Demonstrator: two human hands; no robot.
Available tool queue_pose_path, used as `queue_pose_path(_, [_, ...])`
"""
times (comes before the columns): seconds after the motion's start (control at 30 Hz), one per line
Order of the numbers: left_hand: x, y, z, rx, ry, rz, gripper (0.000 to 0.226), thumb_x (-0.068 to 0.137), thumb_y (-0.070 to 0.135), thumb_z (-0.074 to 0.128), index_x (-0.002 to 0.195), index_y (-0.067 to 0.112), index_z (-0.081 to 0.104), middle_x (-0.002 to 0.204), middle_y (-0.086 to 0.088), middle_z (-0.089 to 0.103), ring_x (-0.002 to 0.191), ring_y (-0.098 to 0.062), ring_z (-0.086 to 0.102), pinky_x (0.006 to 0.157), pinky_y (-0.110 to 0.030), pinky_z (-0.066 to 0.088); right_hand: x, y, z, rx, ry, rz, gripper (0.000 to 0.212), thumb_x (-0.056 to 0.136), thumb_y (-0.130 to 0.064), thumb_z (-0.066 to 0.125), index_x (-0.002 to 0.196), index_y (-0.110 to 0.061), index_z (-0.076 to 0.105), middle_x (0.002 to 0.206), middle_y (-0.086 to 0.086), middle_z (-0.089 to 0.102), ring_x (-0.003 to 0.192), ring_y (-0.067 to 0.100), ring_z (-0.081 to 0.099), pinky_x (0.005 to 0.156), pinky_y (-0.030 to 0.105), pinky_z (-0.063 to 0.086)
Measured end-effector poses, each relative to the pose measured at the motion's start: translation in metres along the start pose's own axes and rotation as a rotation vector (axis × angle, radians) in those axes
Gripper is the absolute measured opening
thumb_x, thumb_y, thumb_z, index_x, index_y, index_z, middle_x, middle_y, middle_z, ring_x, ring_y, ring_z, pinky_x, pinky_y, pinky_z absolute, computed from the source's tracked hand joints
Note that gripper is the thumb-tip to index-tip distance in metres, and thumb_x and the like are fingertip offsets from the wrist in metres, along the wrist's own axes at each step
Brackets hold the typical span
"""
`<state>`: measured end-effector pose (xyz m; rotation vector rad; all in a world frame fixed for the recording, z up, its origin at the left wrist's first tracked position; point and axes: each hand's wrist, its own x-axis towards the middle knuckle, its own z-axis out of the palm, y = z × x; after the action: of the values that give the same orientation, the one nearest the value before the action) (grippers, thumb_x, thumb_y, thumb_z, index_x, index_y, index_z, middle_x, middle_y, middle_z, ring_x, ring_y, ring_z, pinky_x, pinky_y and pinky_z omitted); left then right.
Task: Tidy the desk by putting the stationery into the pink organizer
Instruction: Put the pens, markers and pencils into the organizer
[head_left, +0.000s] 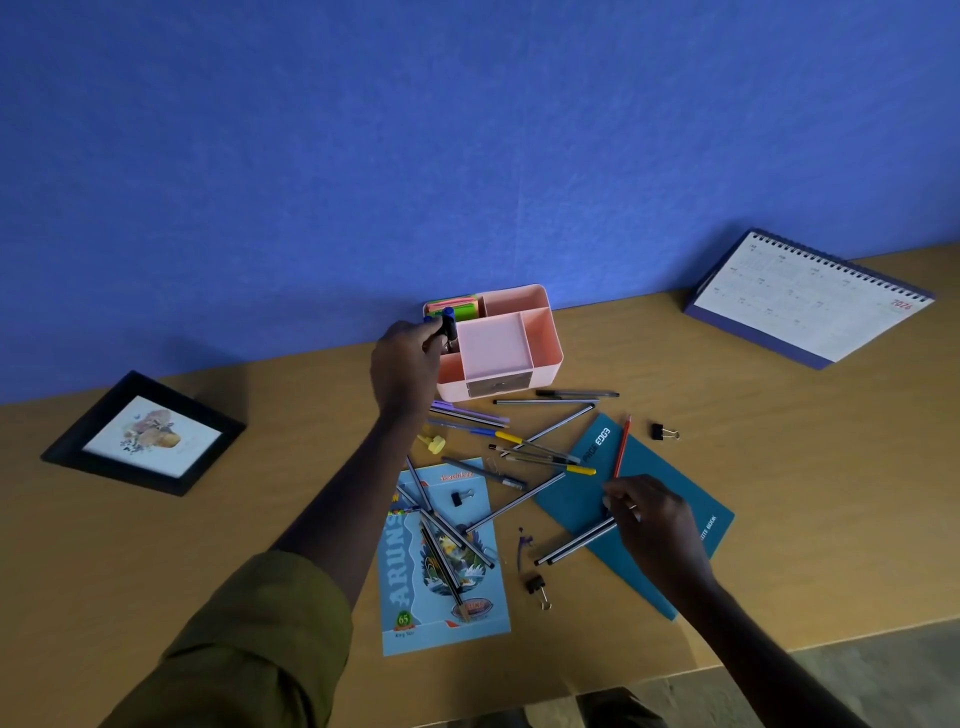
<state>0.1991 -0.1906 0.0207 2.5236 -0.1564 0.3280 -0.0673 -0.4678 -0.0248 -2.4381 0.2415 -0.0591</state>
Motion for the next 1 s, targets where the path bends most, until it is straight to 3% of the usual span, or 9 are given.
queue_pose_path(0.13, [0.000, -0.001, 0.000, 0.019, 0.005, 0.016, 0.035, 0.101, 0.024, 0.075, 0.134, 0.015, 0.075, 0.109, -0.009, 0.079, 0.093, -0.021, 0.076, 0.069, -0.029, 0.058, 0.013, -0.005, 0.009, -0.039, -0.012, -0.015, 0.014, 0.095, -0.003, 0.074, 0.105, -0.013, 0.075, 0.099, -0.002, 0.070, 0.085, 0.010, 0.067, 0.066, 0.031, 0.061])
queue_pose_path(0.27, [-0.003, -0.003, -0.003, -0.032, 0.031, -0.006, 0.050, 0.102, 0.023, 0.073, 0.151, 0.018, 0.061, 0.116, -0.007, 0.077, 0.101, -0.020, 0.073, 0.078, -0.035, 0.063, 0.029, -0.007, 0.017, -0.113, -0.025, -0.015, 0.023, 0.093, -0.007, 0.077, 0.116, -0.012, 0.076, 0.112, 0.004, 0.073, 0.098, 0.018, 0.069, 0.068, 0.029, 0.059])
queue_pose_path(0.37, [-0.012, 0.000, -0.008, -0.057, 0.074, -0.045, 0.056, 0.102, 0.024, 0.072, 0.155, 0.019, 0.055, 0.118, -0.006, 0.076, 0.103, -0.017, 0.072, 0.079, -0.034, 0.063, 0.039, -0.009, 0.023, -0.216, -0.058, -0.092, 0.026, 0.092, -0.007, 0.078, 0.117, -0.014, 0.076, 0.113, 0.002, 0.074, 0.103, 0.019, 0.069, 0.072, 0.035, 0.063])
queue_pose_path(0.47, [-0.031, 0.002, -0.013, -0.121, 0.093, -0.066, 0.041, 0.101, 0.025, 0.073, 0.141, 0.019, 0.068, 0.115, -0.003, 0.077, 0.098, -0.014, 0.073, 0.077, -0.032, 0.063, 0.045, -0.006, 0.030, -0.336, -0.100, -0.118, 0.028, 0.092, -0.011, 0.079, 0.119, -0.019, 0.074, 0.114, 0.000, 0.074, 0.104, 0.021, 0.070, 0.079, 0.040, 0.063])
queue_pose_path(0.67, [-0.090, -0.005, -0.007, -0.179, -0.024, -0.092, 0.013, 0.098, 0.020, 0.074, 0.108, 0.016, 0.081, 0.098, 0.002, 0.077, 0.081, -0.009, 0.070, 0.072, -0.035, 0.062, 0.045, -0.001, 0.037, -0.444, -0.168, -0.159, 0.037, 0.088, -0.006, 0.081, 0.122, -0.019, 0.073, 0.115, 0.002, 0.072, 0.105, 0.023, 0.069, 0.086, 0.043, 0.062])
queue_pose_path(0.83, [-0.122, -0.017, 0.004, -0.158, -0.141, -0.182, 0.008, 0.093, 0.020, 0.077, 0.099, 0.016, 0.081, 0.092, 0.003, 0.077, 0.080, -0.011, 0.070, 0.074, -0.037, 0.061, 0.049, -0.003, 0.032, -0.409, -0.180, -0.132, 0.031, 0.091, -0.010, 0.078, 0.121, -0.018, 0.073, 0.117, 0.003, 0.072, 0.107, 0.024, 0.069, 0.085, 0.045, 0.063])
queue_pose_path(1.0, [-0.145, -0.018, 0.011, -0.158, -0.226, -0.174, 0.010, 0.092, 0.015, 0.077, 0.100, 0.016, 0.082, 0.095, 0.004, 0.078, 0.086, -0.010, 0.071, 0.077, -0.034, 0.061, 0.056, -0.010, 0.019, -0.275, -0.163, -0.175, 0.022, 0.096, -0.007, 0.070, 0.115, -0.017, 0.072, 0.113, 0.001, 0.067, 0.098, 0.019, 0.068, 0.071, 0.036, 0.063])
